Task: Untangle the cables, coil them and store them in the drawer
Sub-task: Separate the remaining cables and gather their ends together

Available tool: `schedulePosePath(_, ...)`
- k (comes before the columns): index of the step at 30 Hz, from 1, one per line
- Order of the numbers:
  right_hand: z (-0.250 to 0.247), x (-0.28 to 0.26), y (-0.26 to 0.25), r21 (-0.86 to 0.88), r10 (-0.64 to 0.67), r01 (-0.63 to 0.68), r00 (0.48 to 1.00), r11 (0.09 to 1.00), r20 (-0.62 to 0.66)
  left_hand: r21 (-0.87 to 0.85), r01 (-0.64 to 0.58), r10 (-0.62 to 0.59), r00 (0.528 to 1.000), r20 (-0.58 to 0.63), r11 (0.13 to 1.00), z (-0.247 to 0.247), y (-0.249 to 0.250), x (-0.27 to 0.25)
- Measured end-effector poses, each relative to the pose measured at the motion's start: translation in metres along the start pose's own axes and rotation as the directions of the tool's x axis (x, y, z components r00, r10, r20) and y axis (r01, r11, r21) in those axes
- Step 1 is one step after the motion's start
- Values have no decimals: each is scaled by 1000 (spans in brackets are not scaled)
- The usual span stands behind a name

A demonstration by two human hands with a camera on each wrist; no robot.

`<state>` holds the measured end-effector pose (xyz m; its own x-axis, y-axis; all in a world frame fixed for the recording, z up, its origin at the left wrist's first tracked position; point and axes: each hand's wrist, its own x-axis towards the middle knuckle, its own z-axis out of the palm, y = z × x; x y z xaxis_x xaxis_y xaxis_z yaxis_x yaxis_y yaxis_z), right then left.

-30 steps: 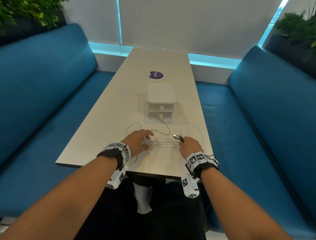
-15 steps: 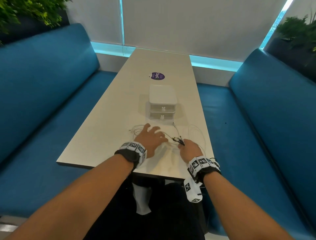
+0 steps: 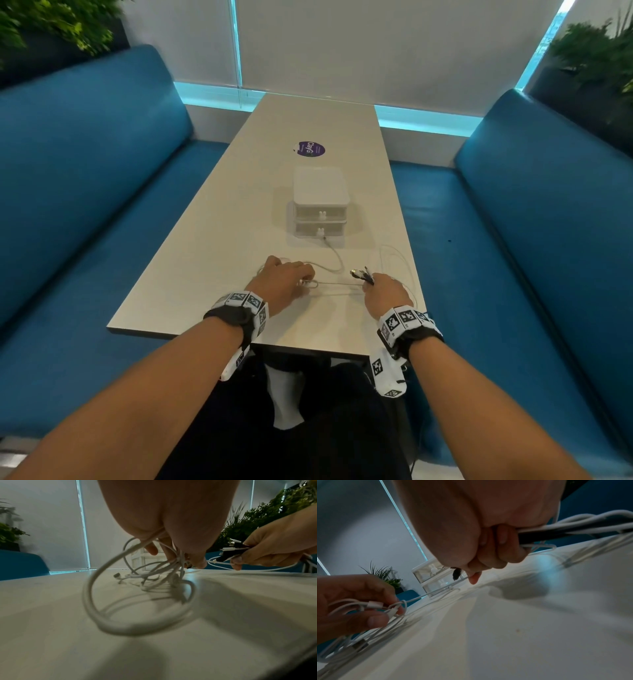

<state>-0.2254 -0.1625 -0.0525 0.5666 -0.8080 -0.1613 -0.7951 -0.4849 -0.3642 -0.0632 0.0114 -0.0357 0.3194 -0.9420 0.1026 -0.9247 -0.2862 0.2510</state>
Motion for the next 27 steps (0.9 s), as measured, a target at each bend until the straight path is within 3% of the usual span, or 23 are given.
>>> schedulePosePath(4,-1,0,0,13,23,-23,1000,1000,-4,-29,-48,50,997,56,998,4,-5,-3)
schedulePosePath(8,-1,1,4,-6,55,-55,998,998,-2,-106,33,-29,999,42,994,4,-5,-5)
schedulePosePath(11,1,1,6,-24,51,-51,999,998,10,-58,30,-30,1000,8,998,4,-7,-3)
schedulePosePath(16,5,-1,6,31,-16,16,1000,999,15,160,-12,24,997,-68,987,10,-3,4)
schedulePosePath(20,7,-4,7,72,-60,58,998,996,20,265,-8,23,998,-54,964,13,5,12)
schedulePosePath(27,8,-11,-14,147,-236,235,972,961,-6,227,-10,-4,998,60,974,17,8,19)
